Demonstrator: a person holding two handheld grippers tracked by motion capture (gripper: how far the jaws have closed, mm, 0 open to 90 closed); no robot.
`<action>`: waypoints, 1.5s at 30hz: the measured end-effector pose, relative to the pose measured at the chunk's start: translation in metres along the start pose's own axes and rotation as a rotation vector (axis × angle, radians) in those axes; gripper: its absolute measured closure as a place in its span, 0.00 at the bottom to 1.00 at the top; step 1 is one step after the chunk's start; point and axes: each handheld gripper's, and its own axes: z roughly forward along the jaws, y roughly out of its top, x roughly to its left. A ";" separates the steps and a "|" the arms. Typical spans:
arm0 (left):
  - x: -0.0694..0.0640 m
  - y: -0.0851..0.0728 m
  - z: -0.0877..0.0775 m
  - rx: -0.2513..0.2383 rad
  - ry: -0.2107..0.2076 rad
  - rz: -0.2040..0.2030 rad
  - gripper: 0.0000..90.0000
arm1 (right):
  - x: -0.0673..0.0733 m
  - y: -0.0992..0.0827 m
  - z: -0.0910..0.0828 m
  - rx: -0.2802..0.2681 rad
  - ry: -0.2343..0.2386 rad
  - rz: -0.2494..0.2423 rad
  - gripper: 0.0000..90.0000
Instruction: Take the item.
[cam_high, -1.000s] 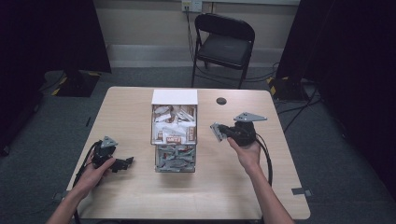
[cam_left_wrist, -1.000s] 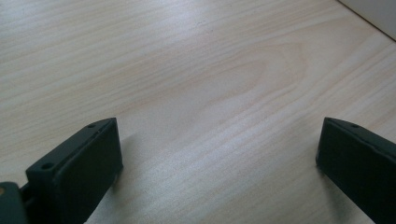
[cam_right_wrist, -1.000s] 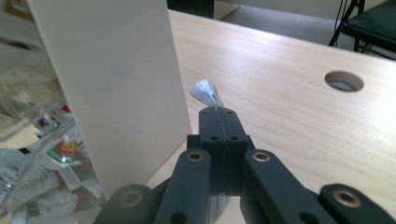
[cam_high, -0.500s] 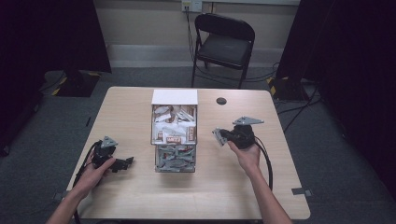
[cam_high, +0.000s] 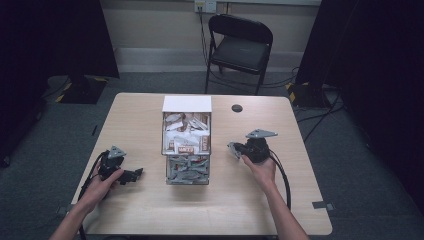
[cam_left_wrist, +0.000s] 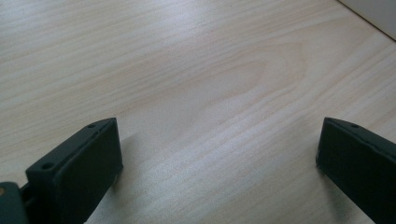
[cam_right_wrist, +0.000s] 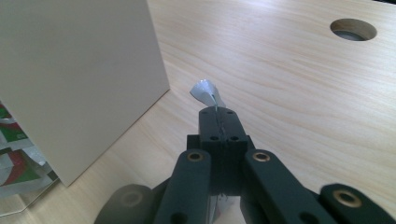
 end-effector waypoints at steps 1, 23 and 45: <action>0.000 0.000 0.000 0.000 0.003 0.004 0.00 | 0.002 0.000 0.001 0.003 0.003 -0.002 1.00; 0.000 0.000 0.000 0.003 0.000 0.004 0.00 | 0.012 -0.015 0.026 0.044 0.049 0.020 0.99; 0.000 0.000 0.000 0.003 0.002 0.004 0.00 | 0.013 -0.013 0.029 0.043 0.066 0.048 0.81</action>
